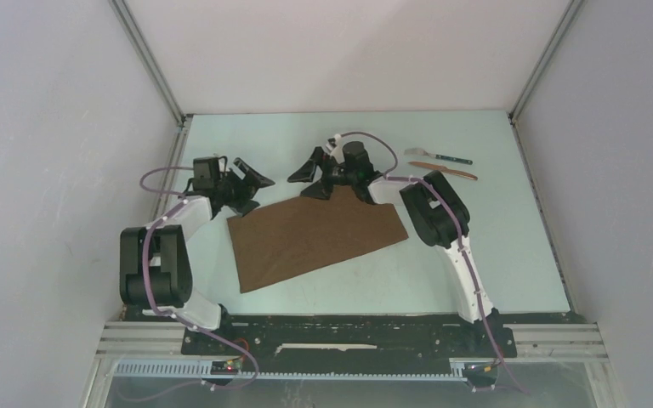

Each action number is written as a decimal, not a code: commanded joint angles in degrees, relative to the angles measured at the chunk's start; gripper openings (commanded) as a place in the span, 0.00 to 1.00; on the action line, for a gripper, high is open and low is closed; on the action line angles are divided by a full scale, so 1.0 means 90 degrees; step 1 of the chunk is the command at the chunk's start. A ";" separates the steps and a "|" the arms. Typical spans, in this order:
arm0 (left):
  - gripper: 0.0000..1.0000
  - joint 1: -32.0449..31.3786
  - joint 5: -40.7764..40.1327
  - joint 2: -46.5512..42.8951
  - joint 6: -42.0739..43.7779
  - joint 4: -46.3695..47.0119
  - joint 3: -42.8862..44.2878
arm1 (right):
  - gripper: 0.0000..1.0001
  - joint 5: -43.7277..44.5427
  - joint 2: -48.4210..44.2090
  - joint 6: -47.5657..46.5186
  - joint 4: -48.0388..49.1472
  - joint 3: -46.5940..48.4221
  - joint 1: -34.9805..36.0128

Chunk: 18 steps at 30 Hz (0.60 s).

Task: Fold the napkin into a case and place the utensils inside
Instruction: Smooth out the rectangle-folded napkin at the center of the board.

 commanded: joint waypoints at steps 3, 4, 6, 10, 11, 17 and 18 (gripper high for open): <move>0.90 -0.0212 0.0734 0.1073 -0.0633 0.1311 0.0108 | 1.00 0.0248 0.0225 0.0392 0.0474 0.0404 0.0294; 0.89 -0.0183 0.0697 0.1218 -0.0690 0.1333 0.0120 | 1.00 0.0268 0.0304 0.0436 0.0526 0.0388 0.0254; 0.89 -0.0080 0.0481 0.1346 -0.0736 0.1407 0.0047 | 1.00 0.0250 0.0437 0.0473 0.0530 0.0373 0.0128; 0.89 0.0277 0.0176 0.1289 -0.0685 0.1364 -0.0165 | 1.00 0.0142 0.0403 0.0306 0.0407 0.0143 -0.0142; 0.88 0.0388 0.0115 0.1229 -0.0658 0.1341 -0.0240 | 1.00 0.0082 0.0356 0.0234 0.0332 0.0095 -0.0235; 0.89 0.0502 -0.0102 0.0563 0.0137 0.0282 0.0010 | 1.00 -0.0941 -0.0633 -0.1277 -0.2037 0.0173 -0.0709; 0.89 0.0481 -0.0068 0.0373 0.0279 0.0107 0.0098 | 1.00 -0.0842 -0.0952 -0.2391 -0.3355 0.0316 -0.0779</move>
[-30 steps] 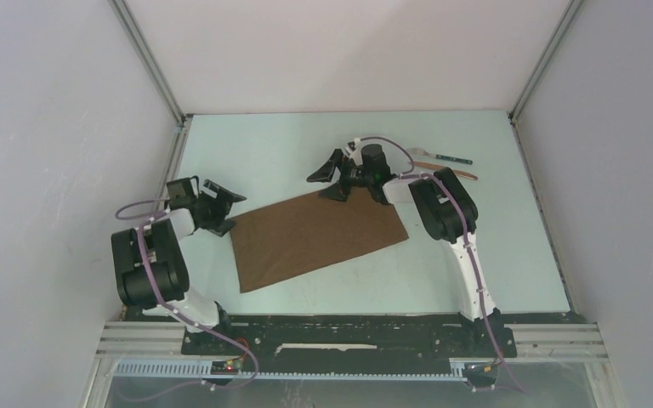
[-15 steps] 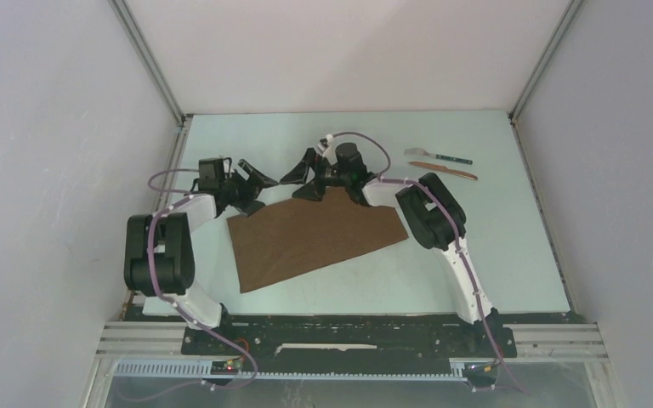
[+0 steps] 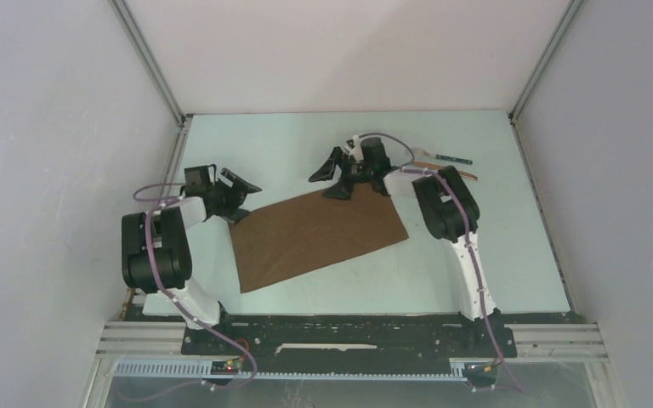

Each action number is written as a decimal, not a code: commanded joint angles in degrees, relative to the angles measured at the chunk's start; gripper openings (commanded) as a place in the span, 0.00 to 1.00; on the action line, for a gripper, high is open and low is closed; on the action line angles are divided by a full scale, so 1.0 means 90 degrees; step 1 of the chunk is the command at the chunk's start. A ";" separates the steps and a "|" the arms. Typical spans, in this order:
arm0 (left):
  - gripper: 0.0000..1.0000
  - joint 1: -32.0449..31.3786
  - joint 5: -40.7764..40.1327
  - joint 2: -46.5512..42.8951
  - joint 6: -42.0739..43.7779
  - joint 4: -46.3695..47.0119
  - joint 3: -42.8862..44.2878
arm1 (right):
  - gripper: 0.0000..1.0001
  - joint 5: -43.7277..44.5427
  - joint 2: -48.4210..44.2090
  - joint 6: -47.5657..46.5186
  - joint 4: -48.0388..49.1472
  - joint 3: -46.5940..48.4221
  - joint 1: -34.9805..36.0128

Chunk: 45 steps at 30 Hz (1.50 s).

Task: Fold the napkin into a case and place the utensils inside
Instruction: Smooth out the rectangle-folded napkin at the center of the board, then pick up the rectangle-folded napkin from the center of the board.

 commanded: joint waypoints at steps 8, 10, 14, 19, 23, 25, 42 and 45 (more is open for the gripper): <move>0.92 -0.0776 0.0265 -0.1980 0.2222 -0.2600 0.1281 | 1.00 0.4709 -0.2645 -0.5946 -0.9526 0.0845 -0.0576; 0.92 -0.1049 0.0189 -0.2110 0.2502 -0.2931 0.1426 | 1.00 0.4933 -0.2771 -0.5982 -0.9519 0.0571 -0.0736; 0.93 -0.1464 0.0406 -0.2354 0.2724 -0.3270 0.1385 | 0.98 0.4675 -0.2594 -0.6063 -0.9441 0.0622 -0.0878; 0.93 -0.1791 0.0460 -0.3023 0.2740 -0.3321 0.0849 | 0.85 0.4499 -0.1884 -0.6228 -0.9755 0.1210 -0.0922; 0.93 -0.1954 0.0537 -0.3514 0.2602 -0.3207 0.0395 | 0.84 0.4494 -0.1445 -0.6300 -0.9945 0.1610 -0.0862; 0.92 -0.1966 0.0617 -0.3720 0.2550 -0.3084 0.0200 | 0.83 0.4571 -0.1262 -0.6285 -1.0008 0.1813 -0.0813; 0.93 -0.1966 0.0802 -0.3864 0.2849 -0.3170 0.0020 | 0.75 0.4723 -0.0421 -0.6076 -1.0112 0.2416 -0.0387; 0.93 -0.1966 0.0821 -0.3927 0.2852 -0.3189 0.0034 | 0.67 0.4820 -0.0323 -0.5996 -1.0116 0.2387 -0.0347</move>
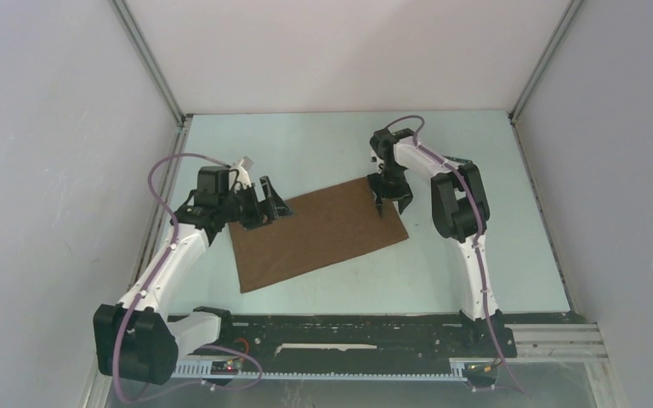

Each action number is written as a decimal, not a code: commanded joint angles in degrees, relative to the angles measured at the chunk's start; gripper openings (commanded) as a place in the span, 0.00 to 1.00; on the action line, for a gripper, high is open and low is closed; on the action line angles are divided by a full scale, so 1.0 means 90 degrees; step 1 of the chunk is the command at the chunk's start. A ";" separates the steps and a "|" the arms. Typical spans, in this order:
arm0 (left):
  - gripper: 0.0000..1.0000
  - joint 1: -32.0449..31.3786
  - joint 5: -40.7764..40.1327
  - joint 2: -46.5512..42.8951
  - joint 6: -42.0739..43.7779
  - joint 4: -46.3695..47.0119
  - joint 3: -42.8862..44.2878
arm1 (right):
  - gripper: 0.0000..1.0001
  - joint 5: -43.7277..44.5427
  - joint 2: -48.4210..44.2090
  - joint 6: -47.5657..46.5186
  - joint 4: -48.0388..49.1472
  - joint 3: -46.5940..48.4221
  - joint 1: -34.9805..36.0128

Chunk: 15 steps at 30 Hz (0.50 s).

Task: Fold the napkin into a case and place the utensils inside
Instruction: Pick up the rectangle-folded napkin from the center of the board.

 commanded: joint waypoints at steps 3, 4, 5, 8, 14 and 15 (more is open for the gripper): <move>0.93 -0.0023 0.0215 -0.0307 0.0193 -0.0024 0.0033 | 0.56 0.0235 0.0248 0.0228 0.0143 -0.0015 0.0141; 0.93 -0.0028 0.0225 -0.0324 0.0204 -0.0050 0.0047 | 0.53 0.0304 0.0231 0.0249 0.0201 -0.0077 0.0164; 0.93 -0.0019 0.0229 -0.0333 0.0222 -0.0082 0.0062 | 0.49 0.0421 0.0229 0.0284 0.0250 -0.0122 0.0182; 0.93 -0.0021 0.0246 -0.0359 0.0266 -0.0140 0.0095 | 0.36 0.0832 0.0212 0.0310 0.0411 -0.0224 0.0238; 0.93 -0.0015 0.0214 -0.0388 0.0299 -0.0204 0.0109 | 0.00 0.1162 0.0030 0.0177 0.0623 -0.0490 0.0240; 0.93 -0.0019 0.0209 -0.0380 0.0293 -0.0203 0.0099 | 0.00 0.1294 -0.0023 0.0113 0.0600 -0.0522 0.0244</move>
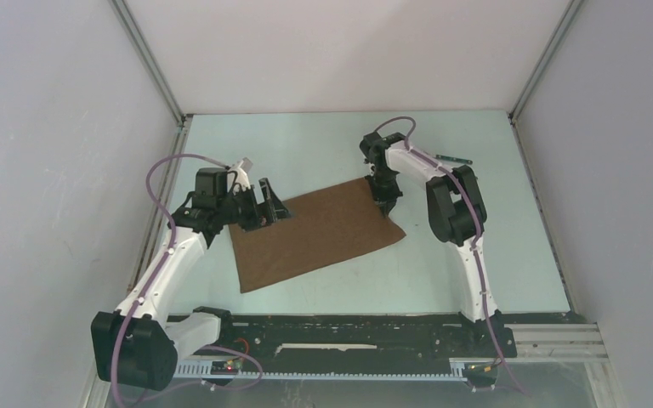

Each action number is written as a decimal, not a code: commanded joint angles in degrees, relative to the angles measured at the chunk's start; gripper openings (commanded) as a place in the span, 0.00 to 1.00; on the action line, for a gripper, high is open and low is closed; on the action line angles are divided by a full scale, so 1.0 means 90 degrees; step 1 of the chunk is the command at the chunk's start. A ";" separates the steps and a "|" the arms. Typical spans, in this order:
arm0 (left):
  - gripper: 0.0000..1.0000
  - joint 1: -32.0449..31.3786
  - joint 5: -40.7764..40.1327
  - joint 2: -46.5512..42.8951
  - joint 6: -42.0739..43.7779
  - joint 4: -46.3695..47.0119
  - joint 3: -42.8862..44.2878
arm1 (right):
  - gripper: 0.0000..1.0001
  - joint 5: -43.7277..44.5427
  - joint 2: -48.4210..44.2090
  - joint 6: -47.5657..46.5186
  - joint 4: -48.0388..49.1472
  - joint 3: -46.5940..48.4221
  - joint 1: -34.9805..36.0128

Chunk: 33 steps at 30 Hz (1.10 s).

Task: Fold the napkin into a case and place the utensils inside
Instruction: Pick up the rectangle-folded napkin from the center of the board, then fold the rectangle-folded napkin at the center of the board.

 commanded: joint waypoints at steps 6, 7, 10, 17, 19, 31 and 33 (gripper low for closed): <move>0.93 -0.0016 0.0248 -0.0086 0.0083 0.0103 0.0018 | 0.00 0.1527 -0.0360 -0.0390 0.0132 -0.0840 -0.0429; 0.93 -0.0019 0.0285 -0.0077 0.0061 0.0135 -0.0001 | 0.00 0.1611 -0.0441 -0.0438 0.0139 -0.0920 -0.0547; 0.93 -0.0016 0.0424 -0.0020 -0.0005 0.0225 -0.0076 | 0.00 0.1807 -0.0652 -0.0631 0.0165 -0.0997 -0.0849; 0.93 -0.0019 0.0485 -0.0085 -0.0033 0.0221 -0.0103 | 0.00 0.2635 -0.0953 -0.0873 0.0258 -0.0936 -0.1014; 0.93 -0.0016 0.0459 -0.0125 -0.0042 0.0192 -0.0107 | 0.00 0.2763 -0.1037 -0.0783 0.0199 -0.0939 -0.0878; 0.93 -0.0013 -0.0183 -0.0557 -0.0043 -0.0086 -0.0009 | 0.00 0.0605 -0.0805 0.0359 0.0233 -0.0391 0.1182; 0.93 -0.0013 -0.0206 -0.0626 -0.0050 -0.0106 -0.0031 | 0.00 0.0034 -0.0681 0.0467 0.0472 -0.0240 0.1394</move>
